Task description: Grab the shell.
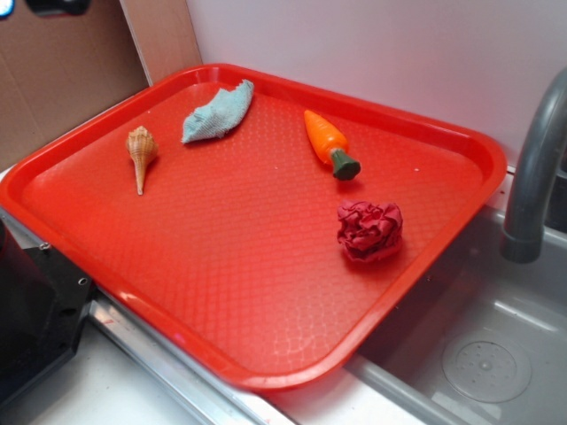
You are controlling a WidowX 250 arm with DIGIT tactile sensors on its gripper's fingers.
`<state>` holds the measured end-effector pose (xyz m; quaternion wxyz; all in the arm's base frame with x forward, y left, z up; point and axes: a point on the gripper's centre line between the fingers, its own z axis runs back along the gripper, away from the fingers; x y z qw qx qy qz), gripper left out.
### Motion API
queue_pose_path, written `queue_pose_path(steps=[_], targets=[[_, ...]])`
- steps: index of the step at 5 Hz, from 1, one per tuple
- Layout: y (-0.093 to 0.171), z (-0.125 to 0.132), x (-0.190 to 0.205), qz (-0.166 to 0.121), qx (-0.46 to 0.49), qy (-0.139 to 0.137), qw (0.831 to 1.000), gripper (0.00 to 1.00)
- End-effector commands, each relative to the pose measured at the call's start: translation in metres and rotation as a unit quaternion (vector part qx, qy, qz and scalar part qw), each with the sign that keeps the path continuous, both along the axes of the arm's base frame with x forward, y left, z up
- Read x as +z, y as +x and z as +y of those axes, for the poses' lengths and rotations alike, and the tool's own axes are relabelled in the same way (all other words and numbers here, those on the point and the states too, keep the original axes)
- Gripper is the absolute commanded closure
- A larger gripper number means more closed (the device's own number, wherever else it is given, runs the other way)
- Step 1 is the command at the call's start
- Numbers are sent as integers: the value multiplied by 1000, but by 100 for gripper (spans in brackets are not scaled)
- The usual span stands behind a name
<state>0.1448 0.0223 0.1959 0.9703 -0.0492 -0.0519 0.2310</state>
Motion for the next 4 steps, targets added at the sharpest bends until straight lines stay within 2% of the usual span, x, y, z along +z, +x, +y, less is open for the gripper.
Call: queue_pose_path(steps=[1,2,3,4], targets=[[30,38,-40,-51,144,35,988,0],[62,63,-87,-38,181,38,982,0],[81,71,-127,-33,191,63,979,0],[77,71,-152,-20,170,74,982,0]])
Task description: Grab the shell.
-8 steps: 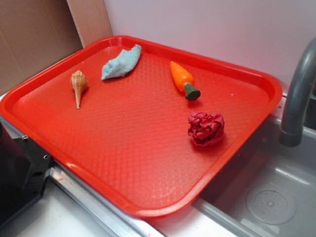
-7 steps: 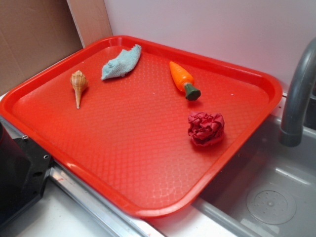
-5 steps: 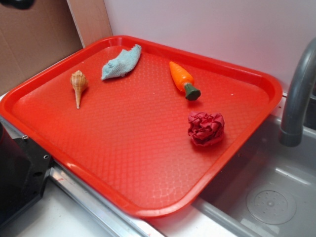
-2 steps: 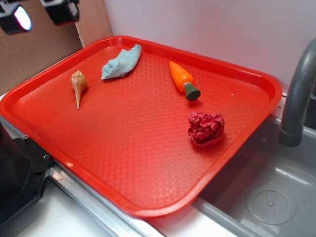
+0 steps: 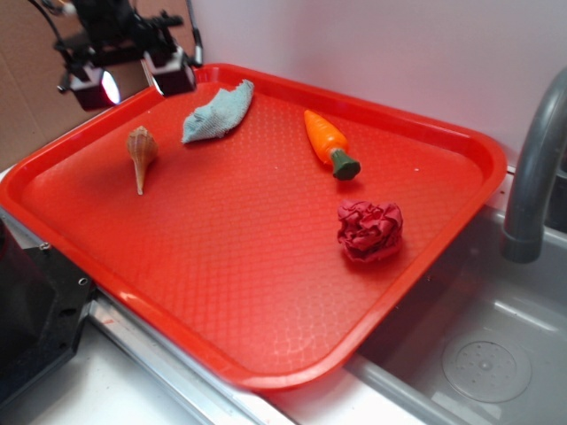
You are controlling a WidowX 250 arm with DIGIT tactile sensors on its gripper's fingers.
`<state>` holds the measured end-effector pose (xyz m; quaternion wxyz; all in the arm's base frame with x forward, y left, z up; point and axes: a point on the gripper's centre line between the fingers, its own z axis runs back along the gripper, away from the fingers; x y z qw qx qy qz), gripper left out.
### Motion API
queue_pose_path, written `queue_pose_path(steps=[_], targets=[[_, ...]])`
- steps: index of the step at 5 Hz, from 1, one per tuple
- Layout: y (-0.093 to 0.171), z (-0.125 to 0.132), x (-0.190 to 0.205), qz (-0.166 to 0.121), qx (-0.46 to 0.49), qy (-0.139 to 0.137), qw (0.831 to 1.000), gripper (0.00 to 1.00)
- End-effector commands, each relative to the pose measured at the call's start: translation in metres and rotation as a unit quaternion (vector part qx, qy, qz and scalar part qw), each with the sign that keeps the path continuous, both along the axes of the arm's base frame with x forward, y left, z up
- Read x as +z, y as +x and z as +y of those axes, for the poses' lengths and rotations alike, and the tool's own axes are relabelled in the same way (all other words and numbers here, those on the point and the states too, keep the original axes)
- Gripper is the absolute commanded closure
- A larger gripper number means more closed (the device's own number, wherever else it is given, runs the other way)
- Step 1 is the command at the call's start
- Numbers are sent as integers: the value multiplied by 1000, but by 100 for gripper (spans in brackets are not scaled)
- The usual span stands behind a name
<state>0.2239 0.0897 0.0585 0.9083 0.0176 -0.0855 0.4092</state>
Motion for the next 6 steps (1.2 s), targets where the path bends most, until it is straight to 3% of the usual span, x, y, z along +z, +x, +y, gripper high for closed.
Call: queue_pose_path(steps=[1,2,3,5,6], targets=[[-26,6,-23,25,-30,36,999,0],[-35,7,-31,25,-16,49,998,0],[-34,9,-34,22,-12,47,999,100],[-21,-2,-9,15,-57,43,997,100],[-9,-22,19,28,-182,48,982,100]])
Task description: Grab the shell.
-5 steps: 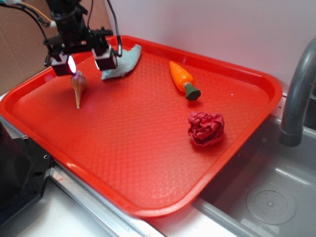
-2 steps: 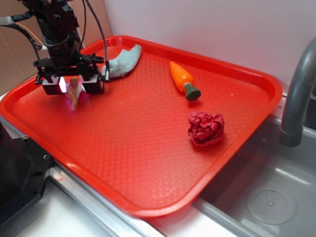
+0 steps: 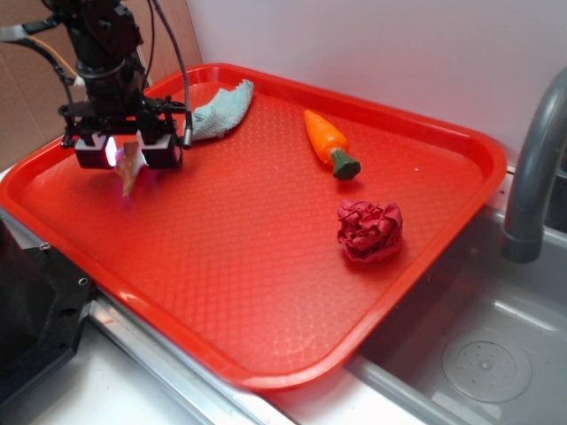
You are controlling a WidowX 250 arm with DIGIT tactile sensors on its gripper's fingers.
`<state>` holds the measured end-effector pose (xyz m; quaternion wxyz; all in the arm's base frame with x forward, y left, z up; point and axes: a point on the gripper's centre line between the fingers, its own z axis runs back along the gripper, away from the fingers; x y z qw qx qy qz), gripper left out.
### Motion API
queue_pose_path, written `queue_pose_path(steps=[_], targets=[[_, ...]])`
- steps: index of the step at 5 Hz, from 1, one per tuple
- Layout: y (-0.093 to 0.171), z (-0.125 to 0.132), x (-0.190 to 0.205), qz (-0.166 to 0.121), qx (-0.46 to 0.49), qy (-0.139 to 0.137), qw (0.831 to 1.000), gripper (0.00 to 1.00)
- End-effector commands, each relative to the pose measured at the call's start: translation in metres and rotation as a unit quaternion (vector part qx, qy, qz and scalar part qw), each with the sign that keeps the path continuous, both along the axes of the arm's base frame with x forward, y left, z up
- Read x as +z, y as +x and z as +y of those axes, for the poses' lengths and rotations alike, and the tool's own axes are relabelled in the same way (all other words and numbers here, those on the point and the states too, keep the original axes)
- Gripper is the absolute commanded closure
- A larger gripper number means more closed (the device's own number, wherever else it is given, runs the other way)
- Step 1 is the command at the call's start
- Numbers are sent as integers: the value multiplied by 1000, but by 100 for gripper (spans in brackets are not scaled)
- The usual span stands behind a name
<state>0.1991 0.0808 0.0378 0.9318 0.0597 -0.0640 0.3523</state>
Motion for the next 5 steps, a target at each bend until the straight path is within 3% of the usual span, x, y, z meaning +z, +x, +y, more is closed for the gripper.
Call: queue_pose_path(steps=[1,2,3,4,5], targets=[[26,-42,71,-2,-208,-8,978,100],[22,-70,101,2,-252,-31,967,100],[21,-97,127,-3,-247,-42,968,100],[14,-106,136,-6,-255,-13,967,100],[21,-95,134,11,-227,-38,973,100]])
